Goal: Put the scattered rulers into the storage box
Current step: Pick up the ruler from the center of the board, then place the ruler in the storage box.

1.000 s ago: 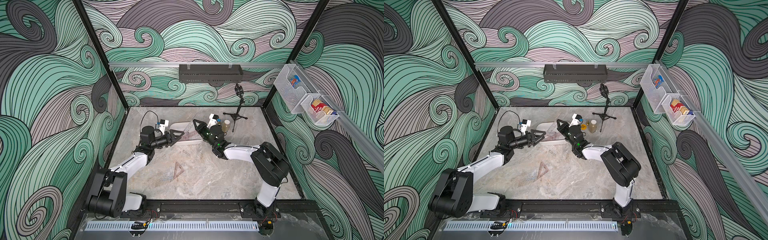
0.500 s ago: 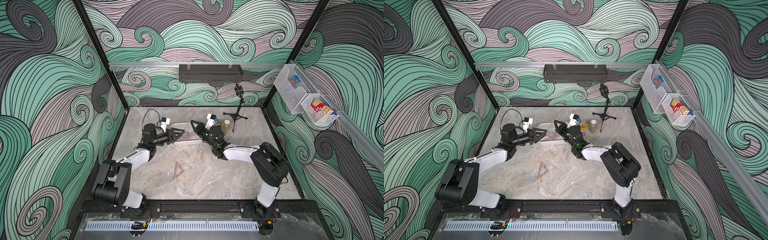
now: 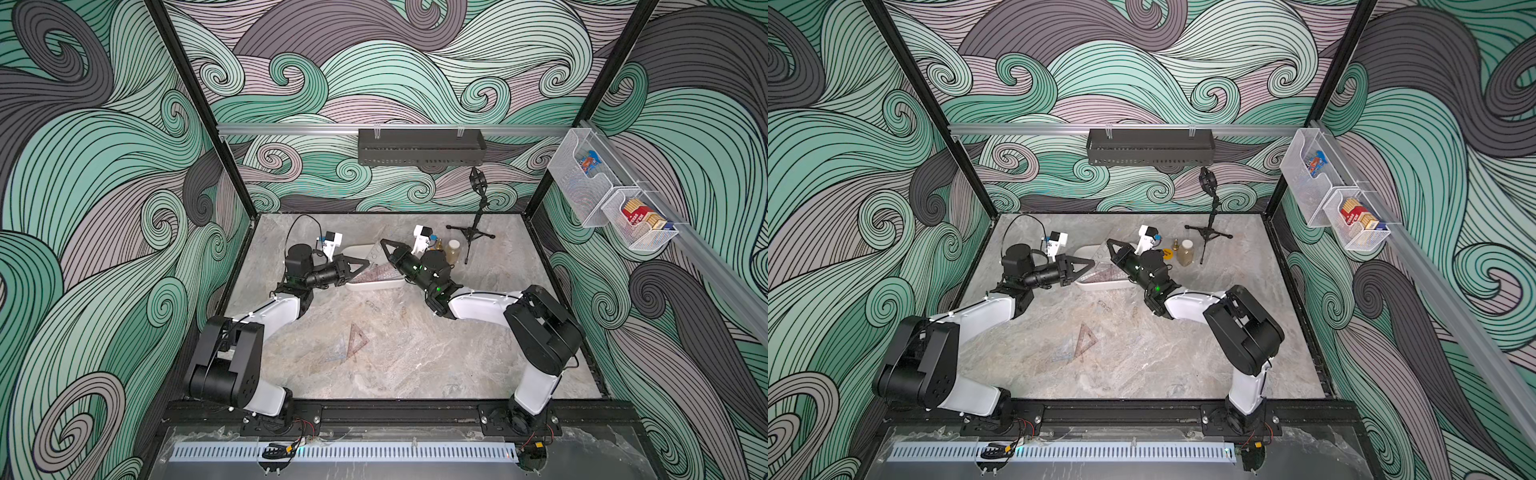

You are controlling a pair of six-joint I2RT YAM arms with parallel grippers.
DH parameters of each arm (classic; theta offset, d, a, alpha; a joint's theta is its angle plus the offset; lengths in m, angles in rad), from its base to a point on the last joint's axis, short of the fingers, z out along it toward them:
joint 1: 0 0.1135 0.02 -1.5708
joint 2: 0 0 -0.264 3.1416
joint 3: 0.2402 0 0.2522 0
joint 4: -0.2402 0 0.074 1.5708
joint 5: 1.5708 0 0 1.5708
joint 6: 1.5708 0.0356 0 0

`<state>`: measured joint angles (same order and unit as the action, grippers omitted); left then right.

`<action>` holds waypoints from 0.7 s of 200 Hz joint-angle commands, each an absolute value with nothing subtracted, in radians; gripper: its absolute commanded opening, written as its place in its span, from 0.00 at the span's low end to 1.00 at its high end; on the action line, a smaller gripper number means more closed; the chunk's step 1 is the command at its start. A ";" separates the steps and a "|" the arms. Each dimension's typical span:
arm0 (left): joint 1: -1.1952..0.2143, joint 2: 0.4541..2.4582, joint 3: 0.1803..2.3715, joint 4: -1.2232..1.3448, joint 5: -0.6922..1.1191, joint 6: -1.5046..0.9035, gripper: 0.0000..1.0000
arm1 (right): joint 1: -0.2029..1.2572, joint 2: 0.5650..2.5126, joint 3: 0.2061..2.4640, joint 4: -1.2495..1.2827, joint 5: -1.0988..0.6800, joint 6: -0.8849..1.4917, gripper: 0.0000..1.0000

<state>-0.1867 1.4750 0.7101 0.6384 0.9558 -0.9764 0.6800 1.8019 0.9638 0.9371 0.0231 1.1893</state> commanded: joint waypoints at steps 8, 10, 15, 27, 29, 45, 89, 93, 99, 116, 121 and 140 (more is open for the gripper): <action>-0.193 1.439 0.715 0.614 0.964 -0.945 0.00 | 0.654 1.812 0.999 1.001 -0.085 1.169 0.21; -0.193 1.438 0.712 0.614 0.964 -0.945 0.00 | 0.652 1.815 1.001 1.001 -0.089 1.170 0.22; -0.193 1.435 0.709 0.614 0.965 -0.945 0.00 | 0.645 1.820 1.009 1.002 -0.101 1.170 0.24; -0.193 1.430 0.700 0.612 0.969 -0.945 0.00 | 0.634 1.829 1.026 1.000 -0.124 1.163 0.27; -0.193 1.430 0.699 0.611 0.970 -0.945 0.00 | 0.633 1.830 1.029 0.999 -0.127 1.163 0.27; -0.193 1.429 0.696 0.585 0.972 -0.929 0.00 | 0.616 1.832 1.044 0.990 -0.145 1.152 0.28; -0.193 1.393 0.681 0.554 0.975 -0.907 0.00 | 0.581 1.822 1.063 0.958 -0.164 1.126 0.27; -0.193 1.392 0.680 0.552 0.975 -0.905 0.00 | 0.578 1.822 1.063 0.955 -0.164 1.125 0.27; -0.192 1.392 0.679 0.548 0.973 -0.902 0.00 | 0.573 1.821 1.066 0.952 -0.166 1.121 0.26; -0.192 1.388 0.678 0.535 0.972 -0.895 0.00 | 0.569 1.815 1.073 0.933 -0.174 1.109 0.19; -0.192 1.386 0.677 0.533 0.971 -0.893 0.00 | 0.566 1.813 1.074 0.929 -0.178 1.107 0.15; -0.191 1.384 0.680 0.522 0.969 -0.885 0.00 | 0.566 1.810 1.082 0.901 -0.198 1.092 0.00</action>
